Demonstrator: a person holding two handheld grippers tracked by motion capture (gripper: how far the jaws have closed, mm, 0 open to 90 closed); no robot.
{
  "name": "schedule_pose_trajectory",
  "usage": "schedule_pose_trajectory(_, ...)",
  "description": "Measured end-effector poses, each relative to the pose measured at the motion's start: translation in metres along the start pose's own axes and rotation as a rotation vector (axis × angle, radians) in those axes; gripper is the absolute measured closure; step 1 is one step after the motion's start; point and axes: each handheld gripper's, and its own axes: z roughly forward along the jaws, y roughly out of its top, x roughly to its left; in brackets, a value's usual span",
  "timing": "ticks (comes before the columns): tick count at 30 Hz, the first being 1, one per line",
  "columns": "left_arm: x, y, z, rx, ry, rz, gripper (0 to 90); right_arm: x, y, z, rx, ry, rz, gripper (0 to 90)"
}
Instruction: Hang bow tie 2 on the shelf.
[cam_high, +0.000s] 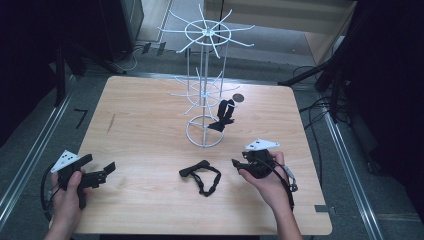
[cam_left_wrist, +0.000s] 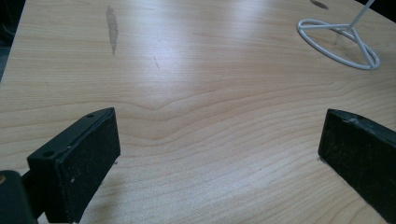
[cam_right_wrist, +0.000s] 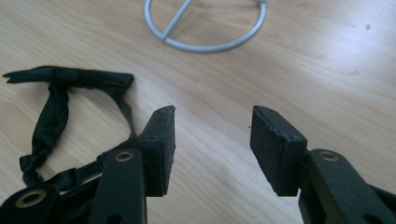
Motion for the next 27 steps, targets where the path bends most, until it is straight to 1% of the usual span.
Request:
schedule_pose_trajectory(4, 0.0, 0.0, 0.001, 0.001, 0.0, 0.0, 0.0, 0.006, -0.004, 0.006, 0.031, 0.014, 0.001, 52.6)
schedule_pose_trajectory(7, 0.0, 0.0, 0.001, 0.002, 0.0, 0.0, 0.0, 0.009, -0.006, 0.01, 0.043, 0.021, -0.001, 53.1)
schedule_pose_trajectory(8, 0.0, 0.0, 0.001, 0.001, -0.001, 0.0, 0.0, 0.012, -0.006, 0.013, 0.054, 0.031, 0.0, 54.0)
schedule_pose_trajectory(10, 0.0, 0.0, 0.001, 0.002, -0.001, 0.0, 0.0, 0.012, -0.006, 0.013, 0.056, 0.034, -0.003, 54.4)
schedule_pose_trajectory(11, 0.0, 0.0, 0.001, 0.003, -0.001, 0.0, 0.0, 0.015, -0.006, 0.015, 0.062, 0.046, 0.0, 55.4)
schedule_pose_trajectory(13, 0.0, 0.0, 0.001, 0.003, -0.001, 0.0, 0.0, 0.015, -0.005, 0.016, 0.065, 0.051, -0.002, 55.9)
schedule_pose_trajectory(14, 0.0, 0.0, 0.001, 0.002, 0.0, 0.0, 0.0, 0.017, -0.005, 0.017, 0.069, 0.054, 0.005, 56.5)
schedule_pose_trajectory(16, 0.0, 0.0, 0.001, 0.001, 0.0, 0.0, 0.0, 0.02, -0.005, 0.02, 0.078, 0.06, -0.006, 57.2)
schedule_pose_trajectory(17, 0.0, 0.0, 0.001, 0.001, 0.0, 0.001, 0.0, 0.021, -0.005, 0.021, 0.085, 0.064, -0.001, 57.3)
schedule_pose_trajectory(22, 0.0, 0.0, 0.001, 0.003, 0.0, 0.0, 0.0, 0.029, -0.005, 0.027, 0.097, 0.078, -0.019, 57.5)
schedule_pose_trajectory(27, 0.0, 0.0, 0.001, 0.003, -0.001, 0.001, 0.0, 0.036, -0.005, 0.034, 0.119, 0.089, -0.022, 57.9)
